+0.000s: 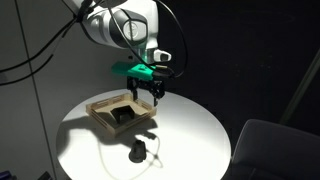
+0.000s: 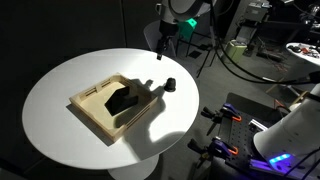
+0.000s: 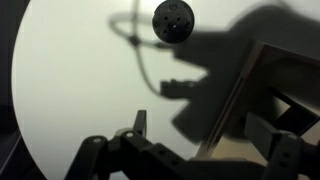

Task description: Stack the two black objects on the table

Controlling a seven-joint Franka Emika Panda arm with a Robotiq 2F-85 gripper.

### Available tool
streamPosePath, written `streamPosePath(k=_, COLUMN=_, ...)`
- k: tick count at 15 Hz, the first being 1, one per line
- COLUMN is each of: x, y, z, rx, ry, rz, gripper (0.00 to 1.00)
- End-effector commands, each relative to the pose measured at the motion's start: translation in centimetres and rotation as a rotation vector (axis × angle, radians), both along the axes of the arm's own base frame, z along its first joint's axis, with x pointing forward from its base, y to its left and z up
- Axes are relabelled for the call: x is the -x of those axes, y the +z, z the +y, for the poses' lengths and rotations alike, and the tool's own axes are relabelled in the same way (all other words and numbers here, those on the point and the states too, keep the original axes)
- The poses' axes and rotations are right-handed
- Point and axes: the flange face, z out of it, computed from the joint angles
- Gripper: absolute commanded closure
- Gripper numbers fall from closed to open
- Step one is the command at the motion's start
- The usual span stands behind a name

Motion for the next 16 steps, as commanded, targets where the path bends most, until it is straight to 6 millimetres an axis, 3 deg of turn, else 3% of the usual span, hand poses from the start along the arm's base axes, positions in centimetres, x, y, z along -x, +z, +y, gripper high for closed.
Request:
streamPosePath(k=1, x=0.3, y=1.4, z=0.9, rx=0.026, ry=-0.131, rz=0.091, gripper=0.0)
streamPosePath(k=8, x=2.4, y=2.5, z=3.7, rx=-0.011, ry=-0.107, rz=0.281, gripper=0.0)
streamPosePath(k=16, x=4.9, y=5.4, z=5.6, rx=-0.019, ry=-0.071, rz=0.308, gripper=0.0)
